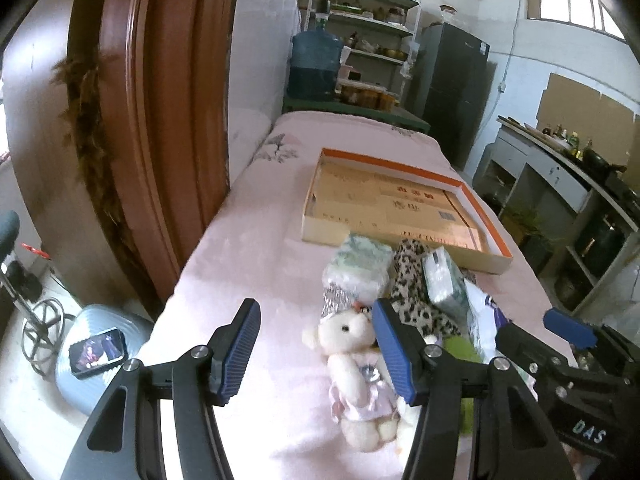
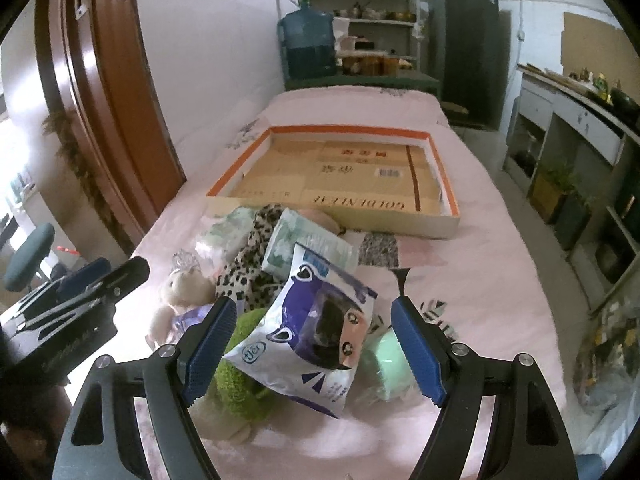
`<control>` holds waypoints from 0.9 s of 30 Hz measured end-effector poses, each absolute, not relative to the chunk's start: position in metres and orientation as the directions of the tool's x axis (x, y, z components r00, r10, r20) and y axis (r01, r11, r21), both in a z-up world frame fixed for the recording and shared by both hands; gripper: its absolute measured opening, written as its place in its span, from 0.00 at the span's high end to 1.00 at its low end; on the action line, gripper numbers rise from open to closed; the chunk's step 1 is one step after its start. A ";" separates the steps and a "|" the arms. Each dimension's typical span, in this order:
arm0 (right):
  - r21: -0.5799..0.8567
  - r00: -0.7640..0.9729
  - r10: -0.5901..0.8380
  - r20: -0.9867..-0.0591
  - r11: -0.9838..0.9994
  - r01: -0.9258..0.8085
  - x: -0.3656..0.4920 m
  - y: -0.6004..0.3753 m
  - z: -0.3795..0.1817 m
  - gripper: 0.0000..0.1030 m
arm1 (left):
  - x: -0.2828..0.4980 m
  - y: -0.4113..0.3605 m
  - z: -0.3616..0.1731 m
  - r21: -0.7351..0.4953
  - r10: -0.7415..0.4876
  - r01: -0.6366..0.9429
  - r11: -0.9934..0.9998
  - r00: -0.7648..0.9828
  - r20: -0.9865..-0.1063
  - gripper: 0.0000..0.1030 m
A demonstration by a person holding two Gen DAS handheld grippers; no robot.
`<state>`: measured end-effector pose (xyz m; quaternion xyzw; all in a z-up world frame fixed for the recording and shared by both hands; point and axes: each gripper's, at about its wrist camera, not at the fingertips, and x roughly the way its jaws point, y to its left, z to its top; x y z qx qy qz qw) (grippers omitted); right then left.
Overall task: Organize soft objects
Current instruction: 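Grasp the white teddy bear with the left tool while the right tool grasps the printed bag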
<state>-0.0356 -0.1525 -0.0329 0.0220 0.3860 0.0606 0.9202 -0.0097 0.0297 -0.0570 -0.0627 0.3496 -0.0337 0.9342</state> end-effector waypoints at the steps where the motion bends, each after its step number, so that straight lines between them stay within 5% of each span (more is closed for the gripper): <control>1: 0.092 0.688 0.130 -0.713 0.991 -0.093 -0.034 -0.153 -0.034 0.22 | -0.010 0.031 -0.059 -0.144 -0.112 0.023 0.989 0.751 -0.651 0.43; 27: 0.193 0.611 0.179 -0.771 0.980 -0.044 0.010 -0.163 -0.064 0.22 | 0.037 0.023 -0.112 -0.287 -0.249 0.033 0.957 0.595 -0.764 0.43</control>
